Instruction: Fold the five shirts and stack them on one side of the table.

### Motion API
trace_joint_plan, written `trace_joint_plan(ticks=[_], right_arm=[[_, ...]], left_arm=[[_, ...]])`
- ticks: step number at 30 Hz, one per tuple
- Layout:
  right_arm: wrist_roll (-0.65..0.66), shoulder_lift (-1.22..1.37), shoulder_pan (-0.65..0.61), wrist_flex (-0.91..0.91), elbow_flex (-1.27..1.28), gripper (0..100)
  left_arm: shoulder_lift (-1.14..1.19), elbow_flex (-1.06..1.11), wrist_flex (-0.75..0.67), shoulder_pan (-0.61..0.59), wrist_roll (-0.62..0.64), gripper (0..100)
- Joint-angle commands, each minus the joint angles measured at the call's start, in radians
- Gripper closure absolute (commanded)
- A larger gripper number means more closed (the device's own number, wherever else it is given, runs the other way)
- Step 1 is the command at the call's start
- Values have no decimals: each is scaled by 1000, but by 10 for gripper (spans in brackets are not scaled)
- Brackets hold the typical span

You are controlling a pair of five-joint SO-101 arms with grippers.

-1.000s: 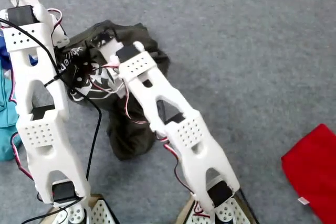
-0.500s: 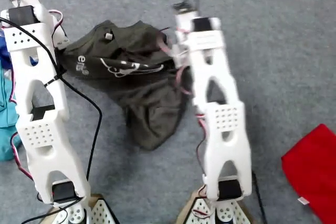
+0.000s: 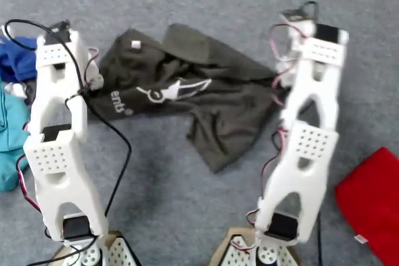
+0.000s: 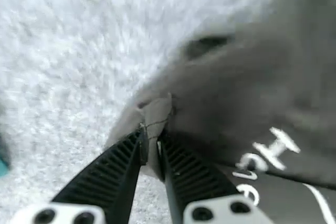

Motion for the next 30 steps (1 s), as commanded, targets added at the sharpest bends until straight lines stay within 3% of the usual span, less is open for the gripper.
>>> trace_joint_plan(ticks=[1, 6, 9, 21, 23, 27, 30], right_arm=[[100, 36, 102, 46, -45, 990], [181, 74, 191, 51, -8, 990], [298, 45, 203, 52, 73, 990], [571, -386, 203, -9, 581, 980], [571, -452, 203, -71, 670, 930], [574, -570, 202, -184, 825, 737], [575, -650, 202, -244, 897, 620]], left_arm=[[-16, 98, -14, -15, -25, 981], [-50, 239, -6, -14, -71, 981], [-137, 348, -8, -3, -91, 981], [-791, 879, -51, 232, -157, 977], [-863, 921, -75, 229, -157, 934], [-921, 954, -83, 206, -149, 784], [-937, 941, -49, 176, -149, 762]])
